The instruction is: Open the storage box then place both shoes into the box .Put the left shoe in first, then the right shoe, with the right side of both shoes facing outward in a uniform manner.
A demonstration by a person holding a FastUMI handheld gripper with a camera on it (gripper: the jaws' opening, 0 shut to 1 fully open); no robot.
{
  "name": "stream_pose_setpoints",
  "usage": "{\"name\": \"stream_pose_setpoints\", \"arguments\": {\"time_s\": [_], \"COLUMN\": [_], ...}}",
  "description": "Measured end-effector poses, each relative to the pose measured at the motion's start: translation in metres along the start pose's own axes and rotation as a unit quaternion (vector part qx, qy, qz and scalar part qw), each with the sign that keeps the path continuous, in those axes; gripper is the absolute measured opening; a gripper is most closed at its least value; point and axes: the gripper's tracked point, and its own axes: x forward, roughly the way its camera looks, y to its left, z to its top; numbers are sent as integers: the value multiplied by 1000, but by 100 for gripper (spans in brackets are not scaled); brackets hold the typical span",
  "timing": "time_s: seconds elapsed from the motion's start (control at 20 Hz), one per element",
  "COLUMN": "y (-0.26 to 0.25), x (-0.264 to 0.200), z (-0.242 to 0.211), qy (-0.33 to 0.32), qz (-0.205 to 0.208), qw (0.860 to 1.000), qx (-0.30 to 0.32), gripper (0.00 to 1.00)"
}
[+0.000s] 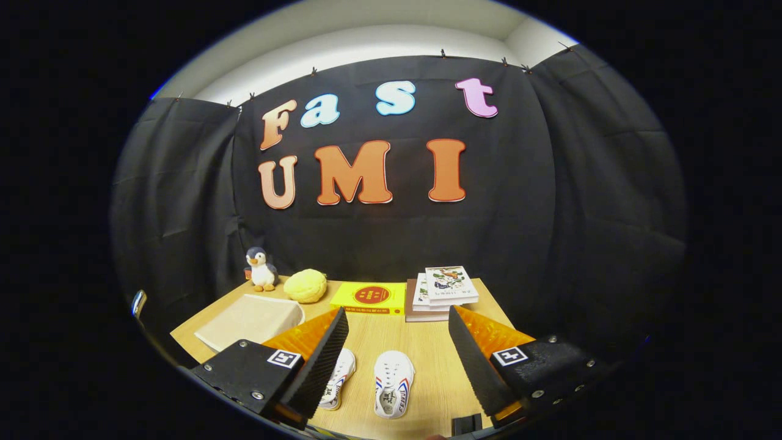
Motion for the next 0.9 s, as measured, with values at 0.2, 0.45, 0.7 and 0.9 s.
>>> {"name": "stream_pose_setpoints", "arguments": {"time_s": [0.2,0.45,0.7,0.9], "y": [9,38,75,114], "x": [11,34,63,81], "z": [-7,-34,-67,-97], "qy": [8,39,78,133], "qz": [3,38,93,159], "qw": [1000,998,990,971], "qx": [9,28,65,119], "gripper": [98,98,98,99]}}
